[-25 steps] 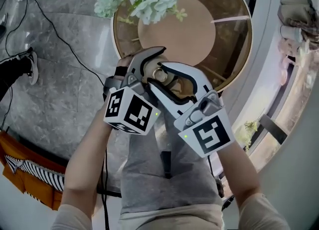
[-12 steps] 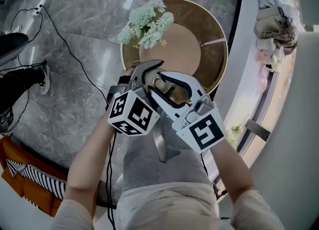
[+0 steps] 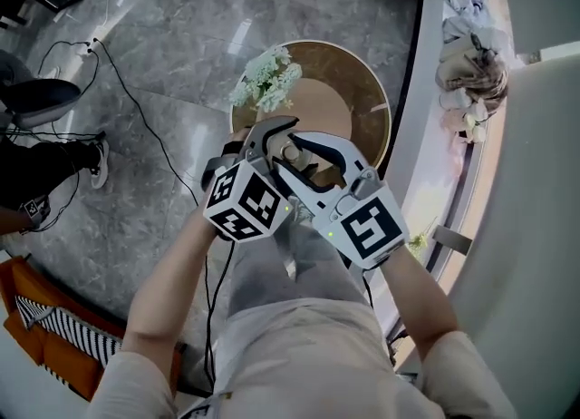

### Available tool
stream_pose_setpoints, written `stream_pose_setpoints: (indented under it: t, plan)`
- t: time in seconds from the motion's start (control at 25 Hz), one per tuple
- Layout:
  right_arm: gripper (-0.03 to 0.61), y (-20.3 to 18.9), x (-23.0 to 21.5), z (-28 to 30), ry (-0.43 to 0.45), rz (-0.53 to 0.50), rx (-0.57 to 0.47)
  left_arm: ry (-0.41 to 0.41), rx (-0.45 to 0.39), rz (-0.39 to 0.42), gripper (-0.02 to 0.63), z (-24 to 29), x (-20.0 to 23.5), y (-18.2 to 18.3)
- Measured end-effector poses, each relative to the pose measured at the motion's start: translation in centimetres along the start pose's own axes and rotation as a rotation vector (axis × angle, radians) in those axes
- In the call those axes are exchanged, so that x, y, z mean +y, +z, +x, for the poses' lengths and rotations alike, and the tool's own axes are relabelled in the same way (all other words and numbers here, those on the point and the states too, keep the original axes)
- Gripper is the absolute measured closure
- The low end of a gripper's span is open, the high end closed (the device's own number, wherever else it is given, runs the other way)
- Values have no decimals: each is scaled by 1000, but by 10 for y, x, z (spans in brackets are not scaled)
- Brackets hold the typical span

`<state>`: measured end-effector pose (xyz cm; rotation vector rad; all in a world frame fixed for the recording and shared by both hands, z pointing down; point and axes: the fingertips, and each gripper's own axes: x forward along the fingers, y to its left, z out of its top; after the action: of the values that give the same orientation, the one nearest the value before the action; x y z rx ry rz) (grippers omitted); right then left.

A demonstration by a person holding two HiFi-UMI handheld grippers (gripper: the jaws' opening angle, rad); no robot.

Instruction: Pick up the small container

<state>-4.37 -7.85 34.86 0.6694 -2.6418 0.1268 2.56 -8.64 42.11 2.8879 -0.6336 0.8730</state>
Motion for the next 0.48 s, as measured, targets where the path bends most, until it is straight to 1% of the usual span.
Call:
stream_pose_setpoints:
  t: [0.12, 0.24, 0.36, 0.48]
  plan:
    - [439, 30, -1, -14, -2, -29, -20, 11, -19, 8, 265, -17, 4, 29]
    - [439, 51, 0, -33, -6, -61, -15, 22, -29, 19, 265, -34, 3, 59]
    - [439, 86, 2, -49, 2, -42, -43, 30, -15, 27, 265, -51, 2, 86]
    - [439, 113, 2, -62, 5, -36, -48, 35, -14, 27, 265, -66, 3, 110]
